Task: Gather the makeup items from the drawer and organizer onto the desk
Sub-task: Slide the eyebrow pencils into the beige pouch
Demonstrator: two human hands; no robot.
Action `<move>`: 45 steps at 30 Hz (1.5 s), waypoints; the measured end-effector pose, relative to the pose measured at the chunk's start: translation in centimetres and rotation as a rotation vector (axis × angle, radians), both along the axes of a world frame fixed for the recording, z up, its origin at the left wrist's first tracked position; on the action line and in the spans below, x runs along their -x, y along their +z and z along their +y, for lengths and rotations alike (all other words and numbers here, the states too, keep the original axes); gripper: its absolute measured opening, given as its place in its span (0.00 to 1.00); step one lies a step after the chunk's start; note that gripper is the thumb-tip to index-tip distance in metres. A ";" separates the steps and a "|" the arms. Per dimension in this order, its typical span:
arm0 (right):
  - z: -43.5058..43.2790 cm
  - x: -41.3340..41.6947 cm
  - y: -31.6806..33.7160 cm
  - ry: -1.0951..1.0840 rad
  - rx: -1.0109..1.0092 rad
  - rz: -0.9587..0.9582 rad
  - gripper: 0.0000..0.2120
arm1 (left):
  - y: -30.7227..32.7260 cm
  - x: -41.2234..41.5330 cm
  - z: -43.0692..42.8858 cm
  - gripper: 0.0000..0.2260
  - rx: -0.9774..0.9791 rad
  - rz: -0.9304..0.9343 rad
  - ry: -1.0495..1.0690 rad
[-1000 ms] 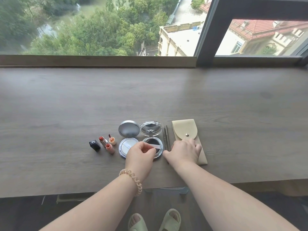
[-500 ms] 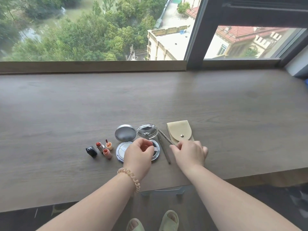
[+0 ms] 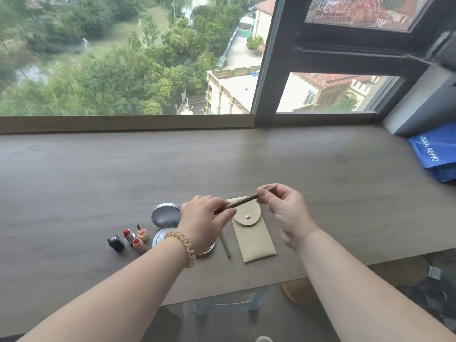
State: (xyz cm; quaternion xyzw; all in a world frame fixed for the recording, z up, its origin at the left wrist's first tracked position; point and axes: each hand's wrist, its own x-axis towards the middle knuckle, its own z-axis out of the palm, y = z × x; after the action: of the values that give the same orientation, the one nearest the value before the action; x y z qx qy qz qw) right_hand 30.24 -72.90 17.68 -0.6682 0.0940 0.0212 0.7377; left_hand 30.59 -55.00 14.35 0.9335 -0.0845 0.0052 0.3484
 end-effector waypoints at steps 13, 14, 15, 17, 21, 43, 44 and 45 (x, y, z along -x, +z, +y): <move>-0.4 -2.6 -0.1 -0.010 0.082 0.269 0.17 | 3.1 1.7 -5.3 0.14 0.057 0.074 0.086; -0.2 -3.0 -0.2 -0.020 0.095 0.293 0.17 | 3.5 1.7 -5.7 0.14 0.056 0.080 0.096; -0.3 -3.5 0.0 -0.051 0.089 0.312 0.17 | 4.1 1.6 -5.9 0.15 0.047 0.087 0.100; -2.6 -5.0 0.6 -0.272 0.012 0.372 0.17 | 4.3 1.8 -5.2 0.16 0.024 0.127 0.095; -13.6 -8.1 2.4 -0.671 -0.075 0.329 0.18 | 0.4 4.6 0.4 0.15 0.090 0.325 0.274; -0.1 -1.4 -11.7 0.927 1.628 -0.398 0.34 | -7.1 3.7 -3.0 0.10 0.179 0.264 0.598; 0.0 -1.4 -11.9 0.926 1.640 -0.398 0.33 | -7.2 3.7 -2.9 0.10 0.194 0.263 0.602; 0.1 -1.3 -12.1 0.922 1.651 -0.390 0.33 | -7.4 3.6 -2.8 0.11 0.214 0.267 0.604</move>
State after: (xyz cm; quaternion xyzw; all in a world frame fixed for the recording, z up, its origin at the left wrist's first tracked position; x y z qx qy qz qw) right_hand 31.50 -72.81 5.59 -0.9393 -0.3167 0.1247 -0.0425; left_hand 26.96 -57.80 7.00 0.8671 0.2428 -0.0052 0.4349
